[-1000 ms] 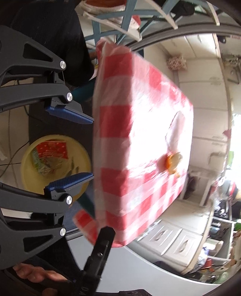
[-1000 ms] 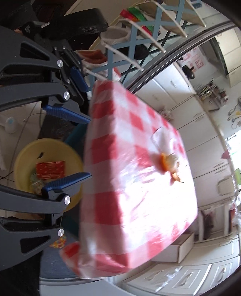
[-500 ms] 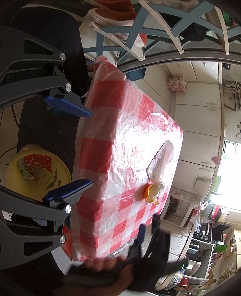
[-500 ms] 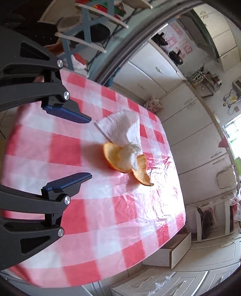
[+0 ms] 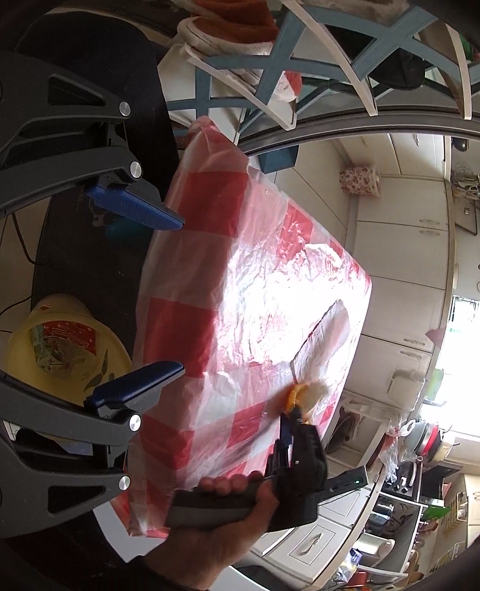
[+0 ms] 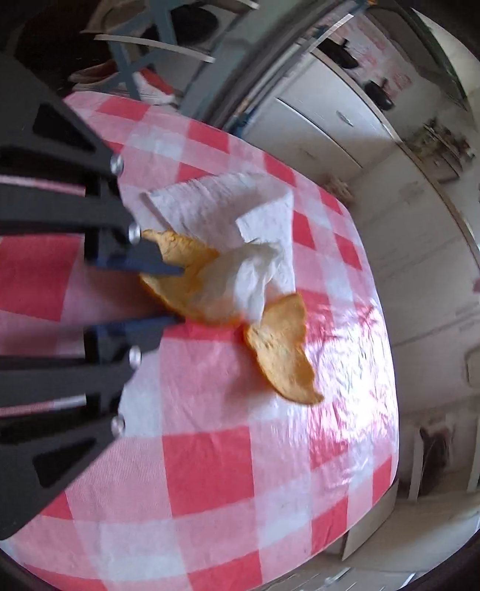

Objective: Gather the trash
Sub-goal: 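Grasp the crumpled tissue with the left tool while the right tool grasps an orange peel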

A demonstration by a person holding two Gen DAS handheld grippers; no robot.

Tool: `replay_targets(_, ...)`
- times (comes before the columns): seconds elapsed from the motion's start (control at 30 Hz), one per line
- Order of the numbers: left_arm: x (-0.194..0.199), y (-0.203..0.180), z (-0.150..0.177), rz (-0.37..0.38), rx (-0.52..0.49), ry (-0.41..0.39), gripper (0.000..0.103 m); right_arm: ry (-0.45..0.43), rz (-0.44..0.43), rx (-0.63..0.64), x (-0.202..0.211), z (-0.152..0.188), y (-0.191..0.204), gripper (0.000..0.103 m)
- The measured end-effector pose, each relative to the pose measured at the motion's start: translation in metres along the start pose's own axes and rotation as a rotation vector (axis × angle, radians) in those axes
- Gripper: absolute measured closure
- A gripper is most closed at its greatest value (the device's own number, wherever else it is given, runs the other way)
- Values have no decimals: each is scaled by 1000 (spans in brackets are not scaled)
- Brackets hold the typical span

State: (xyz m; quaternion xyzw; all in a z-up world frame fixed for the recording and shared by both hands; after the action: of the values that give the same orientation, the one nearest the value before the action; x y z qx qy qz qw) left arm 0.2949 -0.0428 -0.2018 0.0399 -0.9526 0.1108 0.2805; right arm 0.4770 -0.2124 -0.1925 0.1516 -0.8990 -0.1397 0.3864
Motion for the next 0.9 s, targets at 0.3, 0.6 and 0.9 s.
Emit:
replay_targets(0.3,-16,-5,-27,24,0,-31,29,93,-217,113,48,36,37,98)
replay_targets(0.6,-65,-45,-54,49,-128,-38,25,115,-191,168,73,55,22,98)
replay_targets(0.9,-133,-59,-73,-12,-113,18,28,107,-181,181,74,46,22,98)
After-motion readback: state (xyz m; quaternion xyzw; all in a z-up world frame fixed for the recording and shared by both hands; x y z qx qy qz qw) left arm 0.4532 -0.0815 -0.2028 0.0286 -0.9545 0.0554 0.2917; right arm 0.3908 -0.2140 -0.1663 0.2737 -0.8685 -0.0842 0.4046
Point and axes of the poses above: each gripper's, at about its wrist camera, not at the fingertips, and x roughly against the way its jaws point, y to its left, z to its underside, the point moved 10 cm from there along -x, roughly the way its jaws point, and after that the axes turned 13 degrees about -y, right-handed, at the moved point
